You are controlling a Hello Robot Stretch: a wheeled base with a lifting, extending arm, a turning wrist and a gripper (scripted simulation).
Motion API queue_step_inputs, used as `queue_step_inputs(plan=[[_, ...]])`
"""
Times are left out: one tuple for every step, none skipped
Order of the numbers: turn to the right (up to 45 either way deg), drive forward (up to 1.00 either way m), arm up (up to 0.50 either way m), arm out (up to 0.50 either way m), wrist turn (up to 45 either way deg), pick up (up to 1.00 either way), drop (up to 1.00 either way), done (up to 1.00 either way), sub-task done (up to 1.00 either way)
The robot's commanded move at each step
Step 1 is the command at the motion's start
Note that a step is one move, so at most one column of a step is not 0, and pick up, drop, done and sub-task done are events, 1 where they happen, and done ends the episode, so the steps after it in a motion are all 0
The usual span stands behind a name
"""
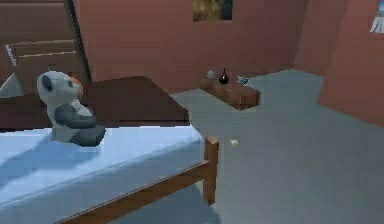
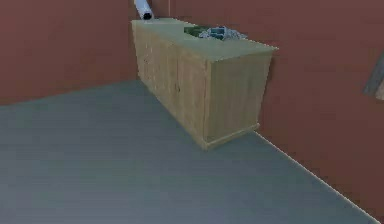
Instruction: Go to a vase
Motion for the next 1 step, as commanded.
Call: queue_step_inputs(plan=[[42.0, 0.00, 0.00, 0.00, 0.0, 0.00, 0.00, 0.00, 0.00]])
